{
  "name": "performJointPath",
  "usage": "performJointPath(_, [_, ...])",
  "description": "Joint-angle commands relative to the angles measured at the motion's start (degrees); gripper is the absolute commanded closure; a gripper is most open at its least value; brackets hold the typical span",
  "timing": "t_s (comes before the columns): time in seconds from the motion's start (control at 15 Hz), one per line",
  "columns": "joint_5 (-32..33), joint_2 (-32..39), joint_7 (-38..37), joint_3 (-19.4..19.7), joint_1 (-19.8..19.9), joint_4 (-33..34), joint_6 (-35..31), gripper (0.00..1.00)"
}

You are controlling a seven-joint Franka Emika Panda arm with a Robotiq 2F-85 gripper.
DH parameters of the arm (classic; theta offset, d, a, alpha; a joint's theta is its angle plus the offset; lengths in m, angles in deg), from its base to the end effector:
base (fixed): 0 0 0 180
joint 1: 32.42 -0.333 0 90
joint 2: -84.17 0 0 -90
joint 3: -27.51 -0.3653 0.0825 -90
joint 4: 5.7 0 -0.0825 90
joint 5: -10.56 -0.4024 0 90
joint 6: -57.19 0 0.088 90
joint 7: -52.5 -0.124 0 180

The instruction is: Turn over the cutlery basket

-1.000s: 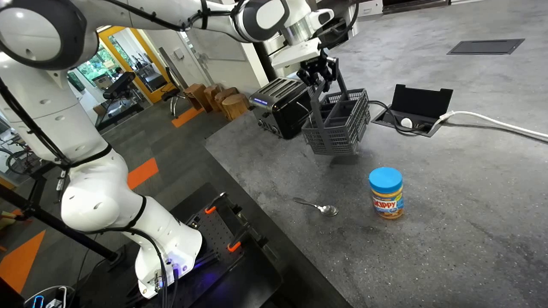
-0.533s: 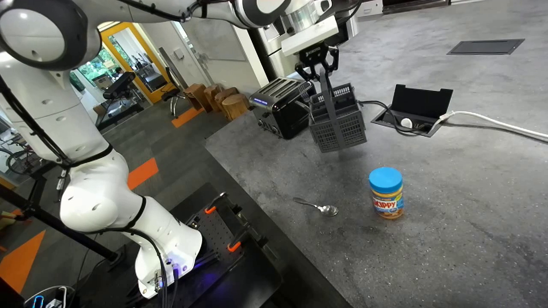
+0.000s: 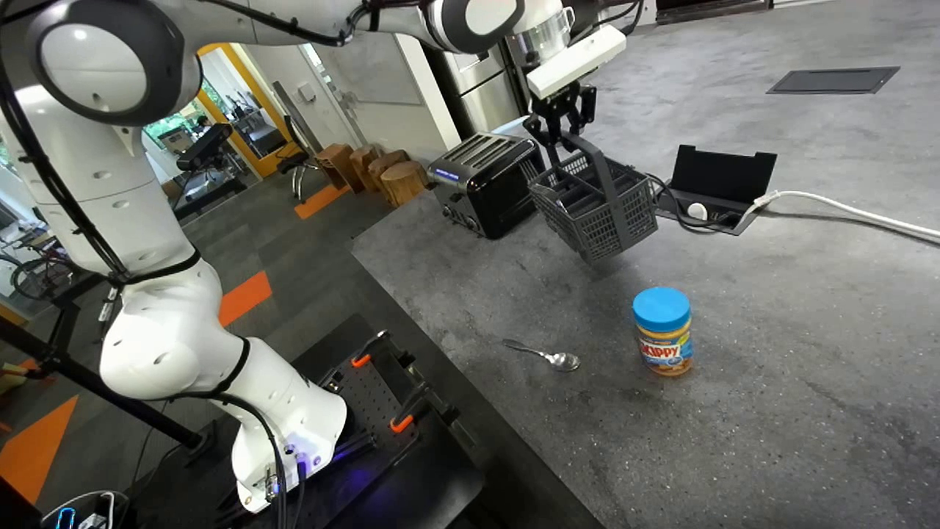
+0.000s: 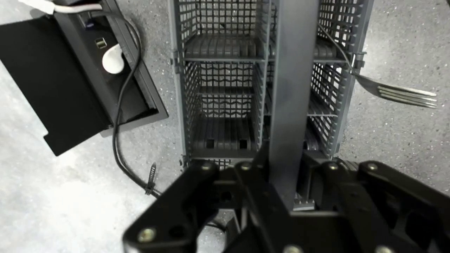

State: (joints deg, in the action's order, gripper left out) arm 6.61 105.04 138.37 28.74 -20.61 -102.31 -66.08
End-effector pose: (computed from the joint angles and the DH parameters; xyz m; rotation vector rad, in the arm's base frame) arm 0.6855 -0.1532 0.4181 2.5201 1.7953 0.1630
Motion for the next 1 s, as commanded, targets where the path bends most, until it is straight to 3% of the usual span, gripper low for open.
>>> performJointPath(0.0, [-4.9, 2.4, 9.7, -2.0, 2.5, 3.5, 0.3, 0.97])
performJointPath(0.2, [-6.9, 4.9, 13.0, -1.9, 2.8, 5.5, 1.0, 0.97])
performJointPath(0.93, [-5.8, 7.6, 12.6, -0.4, 4.8, 6.9, -0.3, 0.97])
